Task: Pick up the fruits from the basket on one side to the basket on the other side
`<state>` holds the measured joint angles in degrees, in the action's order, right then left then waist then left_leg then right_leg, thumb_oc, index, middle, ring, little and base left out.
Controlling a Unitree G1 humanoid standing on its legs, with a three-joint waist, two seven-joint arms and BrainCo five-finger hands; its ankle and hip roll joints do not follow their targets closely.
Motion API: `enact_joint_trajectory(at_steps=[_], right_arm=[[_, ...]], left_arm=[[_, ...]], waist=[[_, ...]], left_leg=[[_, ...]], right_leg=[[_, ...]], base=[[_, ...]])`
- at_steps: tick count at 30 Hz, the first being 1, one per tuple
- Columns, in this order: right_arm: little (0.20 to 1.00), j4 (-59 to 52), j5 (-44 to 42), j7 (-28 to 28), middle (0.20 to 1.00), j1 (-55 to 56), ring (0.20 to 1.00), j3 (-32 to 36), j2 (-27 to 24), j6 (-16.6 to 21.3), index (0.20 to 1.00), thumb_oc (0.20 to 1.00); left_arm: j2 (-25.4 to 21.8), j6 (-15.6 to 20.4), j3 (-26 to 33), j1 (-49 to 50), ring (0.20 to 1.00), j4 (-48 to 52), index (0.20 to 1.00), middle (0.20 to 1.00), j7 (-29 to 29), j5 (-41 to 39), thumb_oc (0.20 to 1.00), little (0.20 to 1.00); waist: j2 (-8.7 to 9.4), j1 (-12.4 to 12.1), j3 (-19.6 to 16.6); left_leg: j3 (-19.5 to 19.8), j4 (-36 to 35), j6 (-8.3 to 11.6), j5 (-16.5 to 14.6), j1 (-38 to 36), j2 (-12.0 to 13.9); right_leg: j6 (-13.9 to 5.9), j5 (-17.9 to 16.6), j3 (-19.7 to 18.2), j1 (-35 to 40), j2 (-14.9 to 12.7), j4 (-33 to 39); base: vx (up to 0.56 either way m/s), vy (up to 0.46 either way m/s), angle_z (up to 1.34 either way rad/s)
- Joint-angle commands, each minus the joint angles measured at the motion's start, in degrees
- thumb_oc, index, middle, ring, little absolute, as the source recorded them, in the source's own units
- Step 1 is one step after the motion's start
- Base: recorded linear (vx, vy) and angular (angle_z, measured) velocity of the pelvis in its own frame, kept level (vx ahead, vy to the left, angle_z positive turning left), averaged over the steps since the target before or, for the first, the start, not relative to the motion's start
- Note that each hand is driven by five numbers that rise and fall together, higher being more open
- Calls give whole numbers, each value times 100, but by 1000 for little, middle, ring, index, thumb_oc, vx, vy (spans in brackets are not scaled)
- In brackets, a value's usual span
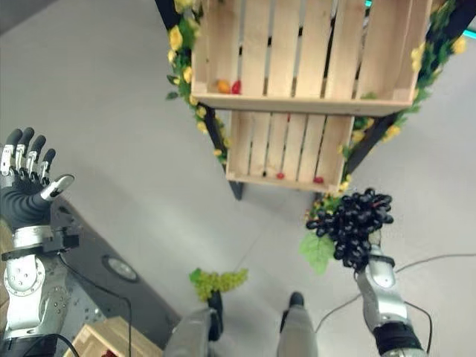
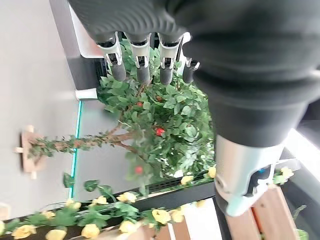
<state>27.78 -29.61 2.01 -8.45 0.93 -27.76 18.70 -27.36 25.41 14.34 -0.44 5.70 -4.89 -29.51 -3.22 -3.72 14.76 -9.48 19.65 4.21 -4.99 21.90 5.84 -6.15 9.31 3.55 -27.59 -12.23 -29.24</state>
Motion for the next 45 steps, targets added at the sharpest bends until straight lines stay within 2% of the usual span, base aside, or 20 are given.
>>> enact_joint_trajectory(at_steps=[1,7,12,17,30,45], right_arm=[[200,-169,232,232,200,-715,200,-64,-202,618,200,200],[200,246,410,547,200,-1308,200,-361,-299,660,200,200],[200,1098,453,910,200,-2562,200,-984,-457,546,200,200],[200,1544,685,1301,200,-3338,200,-1328,-550,423,200,200],[200,2104,695,1425,200,-4402,200,-1704,-1010,280,200,200],[200,2541,416,1742,200,-5465,200,-1914,-1449,229,200,200]], left_arm=[[-103,488,-40,-182,1000,414,1000,1000,-155,19,1000,1000],[-130,552,-272,-268,1000,462,1000,1000,-131,-60,1000,1000],[-272,530,-672,-404,1000,445,1000,1000,-114,-212,1000,1000],[-384,521,-895,-616,1000,395,1000,1000,-181,-236,1000,1000],[-541,578,-1035,-733,1000,315,1000,1000,-259,-197,1000,1000],[-725,566,-1141,-848,1000,262,1000,1000,-351,-223,1000,1000]], waist=[[61,-69,-66],[-35,-239,-20],[-114,-510,110],[-178,-629,278],[-140,-856,359],[-161,-935,501]], left_leg=[[212,678,-462,-556,133,-501],[273,699,-437,-501,316,-557],[314,703,-414,-411,449,-588],[382,579,-364,-280,491,-609],[573,230,-308,-63,512,-656],[698,47,-250,74,479,-705]], right_leg=[[357,143,277,281,404,13],[405,218,303,87,377,-112],[417,166,318,-49,367,-126],[413,131,383,-116,352,-104],[441,78,510,-162,387,5],[449,72,648,-138,354,5]], base=[[-13,-16,9],[8,-30,4],[-12,-36,5],[-4,-40,9],[7,-46,10],[11,-22,4]])
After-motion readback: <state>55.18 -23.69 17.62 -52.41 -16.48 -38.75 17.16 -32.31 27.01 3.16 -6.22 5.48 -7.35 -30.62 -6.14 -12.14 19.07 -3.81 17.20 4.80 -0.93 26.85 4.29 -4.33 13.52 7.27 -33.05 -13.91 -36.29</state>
